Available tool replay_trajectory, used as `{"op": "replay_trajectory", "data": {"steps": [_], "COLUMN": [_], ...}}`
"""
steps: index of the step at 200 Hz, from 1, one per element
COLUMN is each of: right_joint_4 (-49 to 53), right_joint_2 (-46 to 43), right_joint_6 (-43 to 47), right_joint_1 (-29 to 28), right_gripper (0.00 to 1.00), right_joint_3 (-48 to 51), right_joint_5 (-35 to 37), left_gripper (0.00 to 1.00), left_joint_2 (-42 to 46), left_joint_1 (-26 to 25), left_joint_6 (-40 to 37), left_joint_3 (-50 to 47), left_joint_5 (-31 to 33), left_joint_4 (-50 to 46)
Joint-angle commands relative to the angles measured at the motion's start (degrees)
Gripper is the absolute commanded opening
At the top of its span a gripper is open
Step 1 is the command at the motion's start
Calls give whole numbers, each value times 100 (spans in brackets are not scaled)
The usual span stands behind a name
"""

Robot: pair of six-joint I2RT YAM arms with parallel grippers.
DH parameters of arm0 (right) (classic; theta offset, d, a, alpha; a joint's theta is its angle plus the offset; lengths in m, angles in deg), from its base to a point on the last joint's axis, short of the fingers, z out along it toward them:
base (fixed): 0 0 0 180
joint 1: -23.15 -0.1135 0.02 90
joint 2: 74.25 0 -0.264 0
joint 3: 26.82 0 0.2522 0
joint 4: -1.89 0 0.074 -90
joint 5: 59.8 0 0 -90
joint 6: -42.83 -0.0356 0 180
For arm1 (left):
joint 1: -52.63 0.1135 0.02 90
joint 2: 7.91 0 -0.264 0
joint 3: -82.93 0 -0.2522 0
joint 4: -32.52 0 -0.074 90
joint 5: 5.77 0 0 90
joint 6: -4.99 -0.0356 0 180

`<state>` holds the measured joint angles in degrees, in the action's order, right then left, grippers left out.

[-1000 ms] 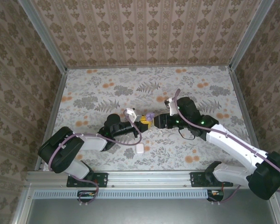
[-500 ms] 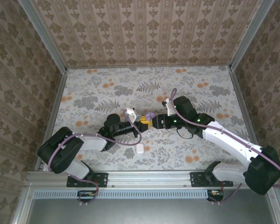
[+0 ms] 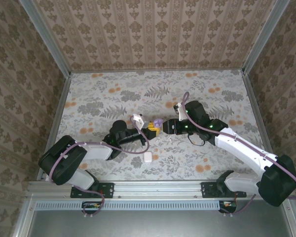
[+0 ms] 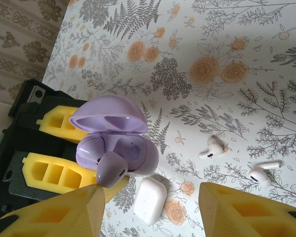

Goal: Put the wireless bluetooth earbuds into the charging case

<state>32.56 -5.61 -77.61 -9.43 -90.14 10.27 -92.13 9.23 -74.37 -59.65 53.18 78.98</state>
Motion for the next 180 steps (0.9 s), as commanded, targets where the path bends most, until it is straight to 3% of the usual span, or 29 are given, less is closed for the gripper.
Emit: {"op": "replay_trajectory", "data": {"steps": [1,180], "right_joint_4": [-109,-427], "right_joint_2": [-80,-53], "right_joint_6": [-79,-79], "right_joint_1": [50,146], "right_gripper": [54,53], "right_joint_3": [-27,20], "right_joint_5": [94,15], "left_gripper": [9,9], "left_joint_2": [146,297], "left_joint_1": [15,-11], "left_joint_6": [-131,-156], "left_joint_3": [-37,-54], "left_joint_5": [-32,-127], "left_joint_4": [19,-50]}}
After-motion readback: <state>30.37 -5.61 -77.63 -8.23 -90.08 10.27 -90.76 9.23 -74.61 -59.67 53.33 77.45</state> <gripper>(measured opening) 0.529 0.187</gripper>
